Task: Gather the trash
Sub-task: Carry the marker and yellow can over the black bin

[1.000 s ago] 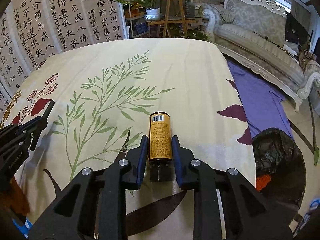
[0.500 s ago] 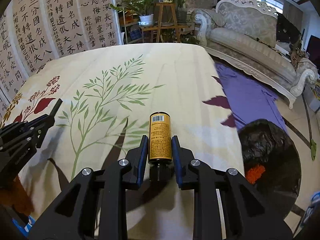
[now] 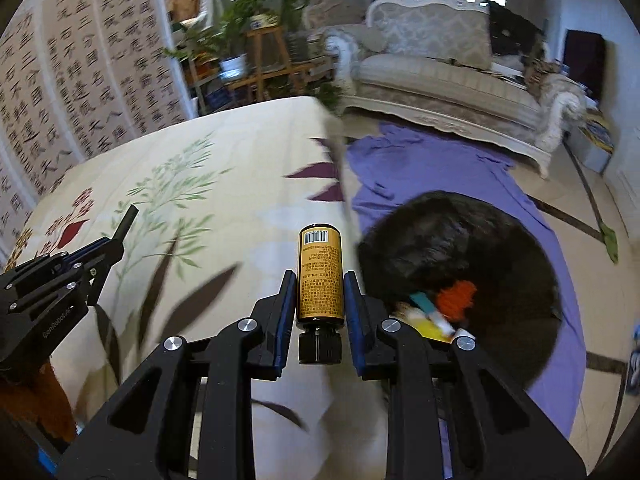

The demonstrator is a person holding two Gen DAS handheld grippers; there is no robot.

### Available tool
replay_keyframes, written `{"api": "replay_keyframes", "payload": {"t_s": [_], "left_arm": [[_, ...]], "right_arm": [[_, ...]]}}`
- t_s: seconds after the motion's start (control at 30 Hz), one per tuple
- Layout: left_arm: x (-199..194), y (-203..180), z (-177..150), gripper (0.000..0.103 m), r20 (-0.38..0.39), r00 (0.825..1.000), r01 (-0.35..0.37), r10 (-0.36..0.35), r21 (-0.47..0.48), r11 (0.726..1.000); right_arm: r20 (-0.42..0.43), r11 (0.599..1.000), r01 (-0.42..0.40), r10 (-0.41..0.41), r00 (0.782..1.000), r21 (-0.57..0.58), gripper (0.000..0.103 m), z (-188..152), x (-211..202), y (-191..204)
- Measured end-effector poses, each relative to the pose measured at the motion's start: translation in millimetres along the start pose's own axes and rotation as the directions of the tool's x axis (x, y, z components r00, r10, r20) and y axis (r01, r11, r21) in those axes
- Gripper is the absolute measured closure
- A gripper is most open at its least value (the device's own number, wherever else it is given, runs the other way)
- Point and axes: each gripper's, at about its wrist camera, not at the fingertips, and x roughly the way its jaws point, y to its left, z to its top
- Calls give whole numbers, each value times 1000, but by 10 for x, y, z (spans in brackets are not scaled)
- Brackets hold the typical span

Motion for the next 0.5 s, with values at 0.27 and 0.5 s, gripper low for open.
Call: {"api": "replay_keyframes", "payload": {"t_s": [0.27,0.5], "left_arm": [[15,-625,86,89,15,995,94,-96,101,990],[68,-1096,113,89,9,987,155,-159,167,974]], "right_arm": [[19,990,86,-89,996,109,80,-138,-185,-585],[23,975,137,-143,989,177,80,-239,-258,-951]]}}
